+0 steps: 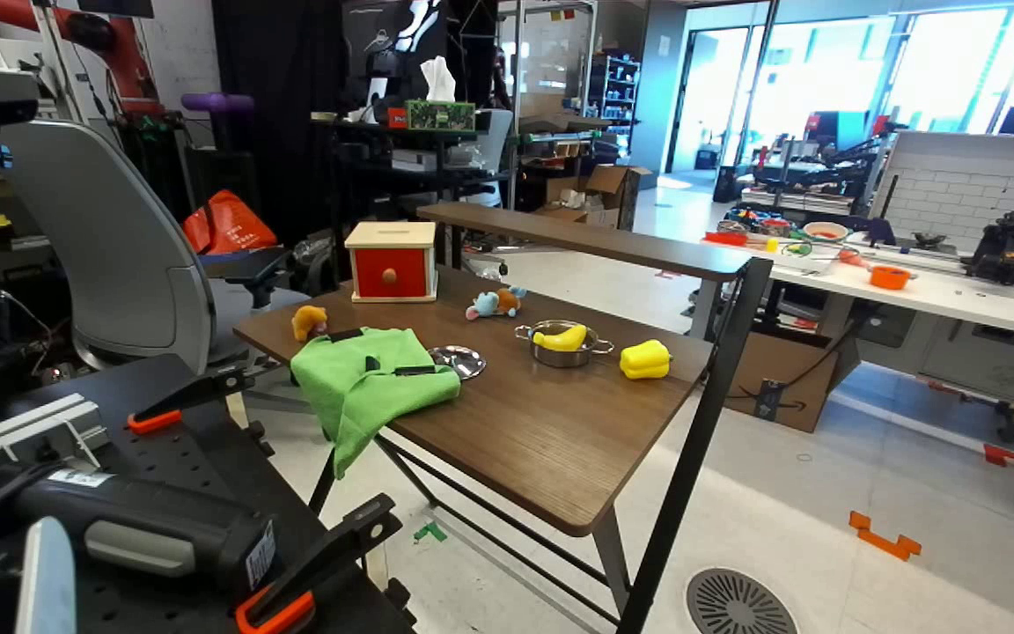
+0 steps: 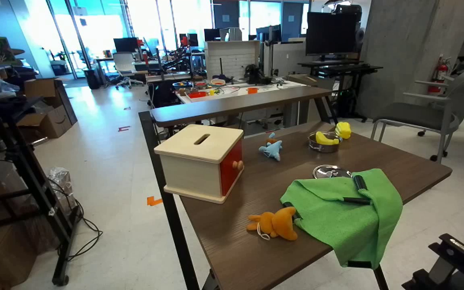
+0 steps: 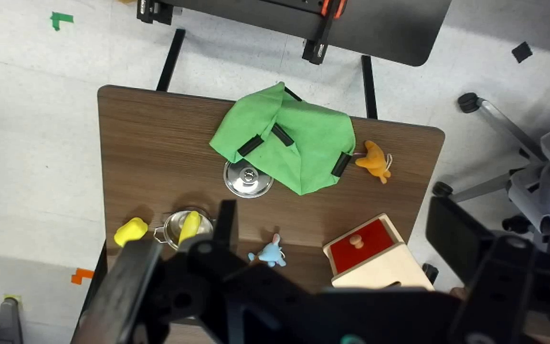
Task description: Move the cloth to the right
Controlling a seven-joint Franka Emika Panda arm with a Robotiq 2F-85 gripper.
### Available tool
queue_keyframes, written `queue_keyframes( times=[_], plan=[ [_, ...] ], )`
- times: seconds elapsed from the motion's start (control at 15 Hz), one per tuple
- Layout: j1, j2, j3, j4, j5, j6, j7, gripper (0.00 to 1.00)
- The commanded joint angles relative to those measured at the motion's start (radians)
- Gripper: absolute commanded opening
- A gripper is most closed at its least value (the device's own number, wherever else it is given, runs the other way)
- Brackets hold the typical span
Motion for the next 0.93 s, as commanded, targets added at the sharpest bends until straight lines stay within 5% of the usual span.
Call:
queue_keyframes(
  times=[0.0,0.47,0.87],
  plan=[
    [-0.004,0.005,0.014,-0.021,-0.018,0.02,0.001,1.0],
    [0.0,0.096,0.05,-0.166,-0.055,0.301,0.008,1.0],
    [-0.009,0.28,0.036,-0.161,-0.083,0.489,-0.017,1.0]
  ],
)
